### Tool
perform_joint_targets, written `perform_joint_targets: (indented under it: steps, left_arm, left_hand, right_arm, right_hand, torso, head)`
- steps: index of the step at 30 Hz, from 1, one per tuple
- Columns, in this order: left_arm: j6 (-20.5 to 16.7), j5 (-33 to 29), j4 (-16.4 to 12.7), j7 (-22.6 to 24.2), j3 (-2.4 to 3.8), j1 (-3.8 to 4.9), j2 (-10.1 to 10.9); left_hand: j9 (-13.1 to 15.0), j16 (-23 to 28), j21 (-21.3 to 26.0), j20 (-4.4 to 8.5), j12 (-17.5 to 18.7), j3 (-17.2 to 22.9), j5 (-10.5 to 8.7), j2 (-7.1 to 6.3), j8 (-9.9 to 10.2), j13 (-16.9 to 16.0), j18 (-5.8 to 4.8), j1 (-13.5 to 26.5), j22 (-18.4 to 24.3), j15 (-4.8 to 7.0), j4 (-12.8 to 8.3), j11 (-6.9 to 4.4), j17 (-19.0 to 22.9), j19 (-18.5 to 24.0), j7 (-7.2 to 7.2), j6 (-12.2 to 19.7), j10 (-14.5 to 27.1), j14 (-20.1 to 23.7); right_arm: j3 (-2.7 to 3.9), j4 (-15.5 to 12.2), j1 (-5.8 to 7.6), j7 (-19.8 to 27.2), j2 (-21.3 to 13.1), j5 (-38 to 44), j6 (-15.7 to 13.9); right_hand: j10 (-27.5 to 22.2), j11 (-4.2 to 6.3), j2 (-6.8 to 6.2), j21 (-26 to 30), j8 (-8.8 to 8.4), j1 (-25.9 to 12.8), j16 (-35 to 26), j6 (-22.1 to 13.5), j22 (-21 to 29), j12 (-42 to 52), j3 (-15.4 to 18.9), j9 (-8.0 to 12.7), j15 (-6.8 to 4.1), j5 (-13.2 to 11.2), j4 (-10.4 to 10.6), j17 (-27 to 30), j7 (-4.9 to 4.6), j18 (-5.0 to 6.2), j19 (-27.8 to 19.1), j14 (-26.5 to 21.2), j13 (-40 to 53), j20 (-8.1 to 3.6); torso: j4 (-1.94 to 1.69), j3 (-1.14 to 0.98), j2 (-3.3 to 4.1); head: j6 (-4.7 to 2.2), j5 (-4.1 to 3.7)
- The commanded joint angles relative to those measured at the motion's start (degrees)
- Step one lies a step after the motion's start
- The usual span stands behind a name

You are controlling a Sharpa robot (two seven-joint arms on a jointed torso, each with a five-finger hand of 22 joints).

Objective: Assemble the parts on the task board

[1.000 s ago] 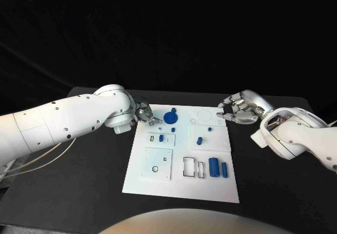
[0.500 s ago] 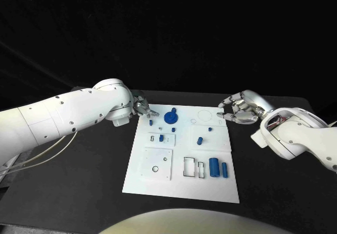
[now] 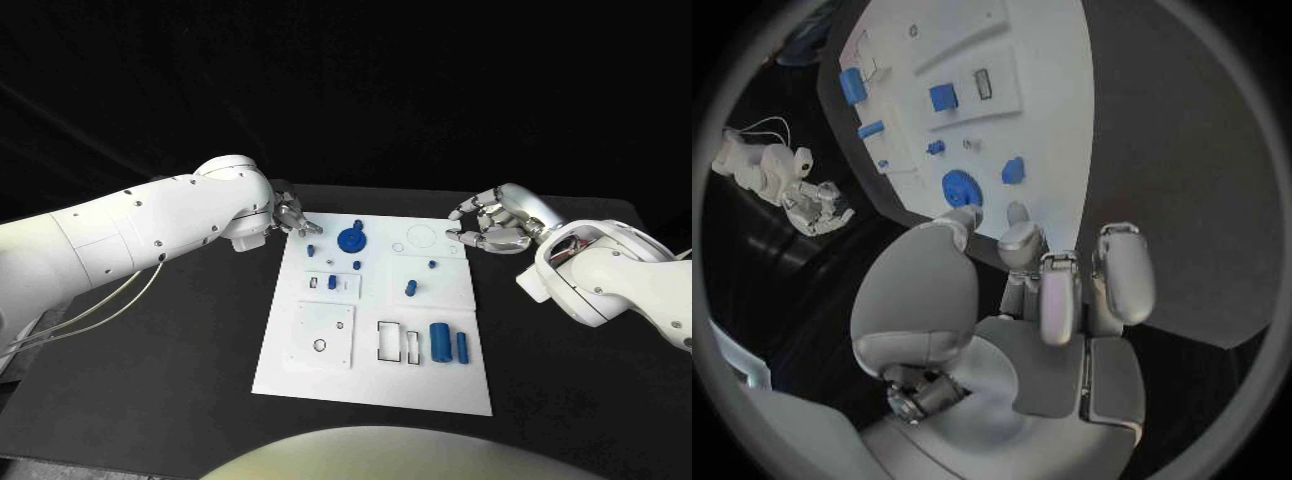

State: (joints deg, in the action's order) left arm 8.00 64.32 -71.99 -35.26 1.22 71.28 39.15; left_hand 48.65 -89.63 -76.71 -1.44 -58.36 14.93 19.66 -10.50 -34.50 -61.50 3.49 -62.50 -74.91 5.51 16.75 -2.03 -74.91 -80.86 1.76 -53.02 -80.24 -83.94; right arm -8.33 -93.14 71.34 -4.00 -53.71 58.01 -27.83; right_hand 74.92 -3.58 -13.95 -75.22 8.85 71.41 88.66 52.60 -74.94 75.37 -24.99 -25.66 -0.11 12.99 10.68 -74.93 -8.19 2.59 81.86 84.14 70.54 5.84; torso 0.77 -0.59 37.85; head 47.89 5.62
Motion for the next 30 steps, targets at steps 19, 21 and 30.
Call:
perform_joint_targets:
  steps: [19,21,30]
  left_arm:
    - [7.0,0.0,3.8,0.6,-0.42,0.12,-2.7]
    - [7.3,0.0,4.2,0.5,-0.54,0.11,-2.8]
    - [7.7,-0.2,4.8,0.4,-0.86,0.09,-3.1]
  left_hand:
    - [-0.6,-0.4,0.6,-0.13,0.6,-0.3,0.01,0.43,0.8,0.3,0.17,-0.7,-6.0,-0.66,0.0,0.20,-15.1,0.7,0.20,0.9,0.9,-6.1]
    - [-0.6,-0.4,0.6,-0.15,0.6,-0.3,0.01,0.50,0.9,0.3,0.17,-0.7,-6.0,-0.68,0.0,0.22,-15.1,0.8,0.22,0.9,0.9,-6.1]
    - [-0.7,-0.4,0.7,-0.17,0.6,-0.3,0.02,0.60,1.0,0.3,0.18,-0.8,-6.0,-0.71,0.0,0.24,-15.1,0.8,0.25,0.9,1.0,-6.1]
  right_arm:
    - [0.00,0.0,-0.04,0.1,0.1,0.3,-0.2]
    - [0.00,0.0,-0.04,0.1,0.1,0.3,-0.2]
    - [0.00,0.0,-0.04,0.1,0.1,0.3,-0.2]
  right_hand:
    - [-0.4,0.14,0.19,0.3,0.24,-0.4,-0.2,-0.3,-7.2,-0.4,0.0,-0.1,-0.42,0.4,0.3,-11.4,0.13,1.04,-0.2,4.9,-0.1,-0.18]
    - [-0.4,0.14,0.19,0.3,0.24,-0.4,-0.2,-0.3,-7.2,-0.4,0.0,-0.1,-0.42,0.4,0.3,-11.4,0.13,1.04,-0.2,4.9,-0.1,-0.18]
    - [-0.4,0.14,0.19,0.3,0.24,-0.4,-0.2,-0.3,-7.2,-0.4,0.0,-0.1,-0.42,0.4,0.3,-11.4,0.13,1.04,-0.2,4.9,-0.1,-0.18]
  torso:
    - [0.01,-0.01,-0.04]
    - [0.02,-0.02,-0.07]
    - [0.01,-0.01,-0.04]
  head:
    - [0.38,0.09]
    - [0.42,0.14]
    - [0.41,0.18]
